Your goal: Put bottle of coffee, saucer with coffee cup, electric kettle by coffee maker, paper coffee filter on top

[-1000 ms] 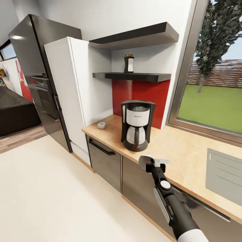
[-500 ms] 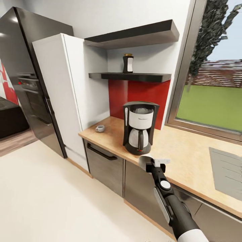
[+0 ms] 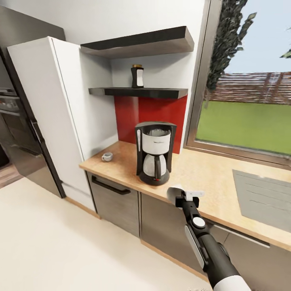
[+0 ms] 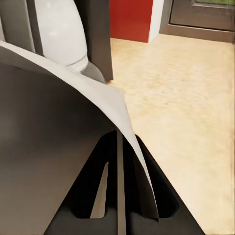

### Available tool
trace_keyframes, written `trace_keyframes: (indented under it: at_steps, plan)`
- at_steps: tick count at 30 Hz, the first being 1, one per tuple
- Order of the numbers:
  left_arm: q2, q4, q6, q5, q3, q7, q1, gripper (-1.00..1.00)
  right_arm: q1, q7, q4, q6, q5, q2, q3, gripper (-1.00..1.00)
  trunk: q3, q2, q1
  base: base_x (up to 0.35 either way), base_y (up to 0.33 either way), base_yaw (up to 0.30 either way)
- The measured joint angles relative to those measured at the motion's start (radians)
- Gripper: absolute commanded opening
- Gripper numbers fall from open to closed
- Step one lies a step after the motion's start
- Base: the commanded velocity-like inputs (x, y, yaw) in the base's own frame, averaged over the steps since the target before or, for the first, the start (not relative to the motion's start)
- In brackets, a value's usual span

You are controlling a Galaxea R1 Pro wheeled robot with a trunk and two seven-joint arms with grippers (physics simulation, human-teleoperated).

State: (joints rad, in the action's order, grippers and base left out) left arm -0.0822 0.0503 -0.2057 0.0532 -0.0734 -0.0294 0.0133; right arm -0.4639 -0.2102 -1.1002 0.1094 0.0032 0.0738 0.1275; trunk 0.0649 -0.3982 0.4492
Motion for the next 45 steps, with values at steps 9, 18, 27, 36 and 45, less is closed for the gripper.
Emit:
trace_keyframes:
  at_steps: [9, 18, 27, 36, 45]
  plan:
    - [0.000, 0.000, 0.000, 0.000, 0.000, 0.000, 0.000, 1.00, 0.000, 0.000, 0.000, 0.000, 0.000, 0.000, 0.000, -1.00, 0.000, 0.000, 0.000, 0.145, 0.256, -0.265]
    - [0.002, 0.000, 0.001, 0.000, 0.000, 0.000, 0.000, 1.00, 0.000, 0.000, 0.000, 0.000, 0.000, 0.000, 0.000, -1.00, 0.000, 0.000, 0.000, 0.091, 0.302, -0.266]
    - [0.002, 0.000, 0.001, 0.000, 0.000, 0.000, 0.000, 1.00, 0.000, 0.000, 0.000, 0.000, 0.000, 0.000, 0.000, -1.00, 0.000, 0.000, 0.000, 0.003, 0.326, -0.266]
    - [0.002, 0.000, 0.001, 0.000, 0.000, 0.000, 0.000, 1.00, 0.000, 0.000, 0.000, 0.000, 0.000, 0.000, 0.000, -1.00, 0.000, 0.000, 0.000, 0.000, 0.328, -0.267]
    - [0.001, 0.000, 0.001, 0.000, 0.000, 0.000, 0.000, 1.00, 0.000, 0.000, -0.001, 0.000, 0.000, 0.000, 0.000, -1.00, 0.000, 0.000, 0.000, 0.000, 0.328, -0.268]
